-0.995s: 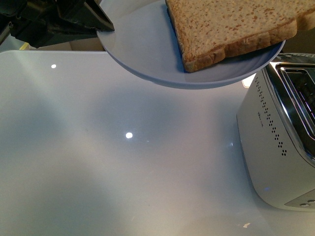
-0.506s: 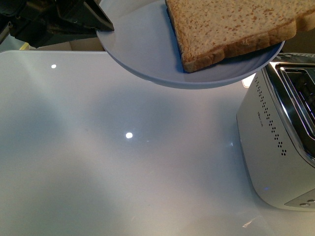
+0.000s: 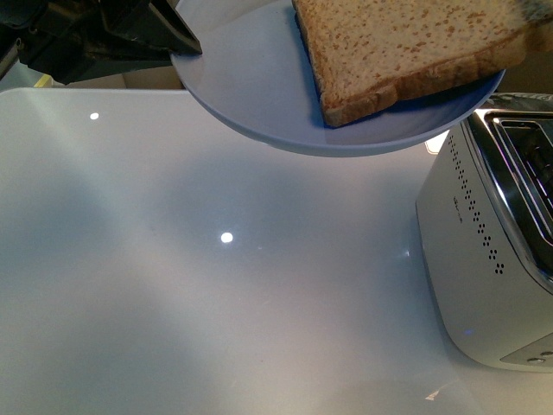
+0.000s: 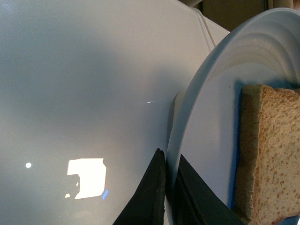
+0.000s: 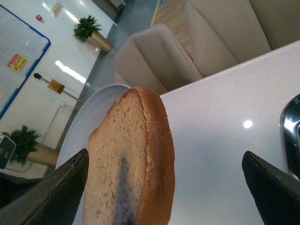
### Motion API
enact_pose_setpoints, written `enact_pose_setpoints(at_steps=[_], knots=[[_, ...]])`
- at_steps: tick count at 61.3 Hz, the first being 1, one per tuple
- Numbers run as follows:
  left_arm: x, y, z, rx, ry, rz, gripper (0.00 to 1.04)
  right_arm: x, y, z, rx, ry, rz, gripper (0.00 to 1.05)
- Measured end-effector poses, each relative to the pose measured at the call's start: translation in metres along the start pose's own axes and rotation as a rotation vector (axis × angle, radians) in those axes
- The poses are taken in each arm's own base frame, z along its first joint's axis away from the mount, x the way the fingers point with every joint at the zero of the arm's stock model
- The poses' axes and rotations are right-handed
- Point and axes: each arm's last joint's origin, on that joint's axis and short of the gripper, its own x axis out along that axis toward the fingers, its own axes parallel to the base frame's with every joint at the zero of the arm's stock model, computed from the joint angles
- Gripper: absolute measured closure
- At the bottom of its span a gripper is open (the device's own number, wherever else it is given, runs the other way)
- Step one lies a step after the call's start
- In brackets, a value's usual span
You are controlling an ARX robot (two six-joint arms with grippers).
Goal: Left arm holds plate, right arm toasts bread
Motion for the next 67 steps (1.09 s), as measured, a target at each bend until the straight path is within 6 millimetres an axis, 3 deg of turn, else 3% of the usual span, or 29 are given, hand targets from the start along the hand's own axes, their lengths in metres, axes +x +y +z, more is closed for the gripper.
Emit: enact_pose_setpoints(at_steps=[19,51,56,67], knots=[[0.0,0.0,0.0,0.0,0.0,0.0,1.01,0.008,0.002,-0.008,0.094,0.034,0.035,0.1],[0.0,0.0,0.0,0.0,0.0,0.0,1.01,0.008,0.003,-0.008,0.135,0.048,0.043,0.95],[0.0,0.0,0.0,0.0,0.0,0.0,1.01,0.005,0.004,-0.006,0.138,0.041,0.045,1.01],[0.0,0.0,0.0,-0.003,0.0,0.0,1.01,-0.008,0.011,0.007,0.141,-0.004,0.066,1.01]])
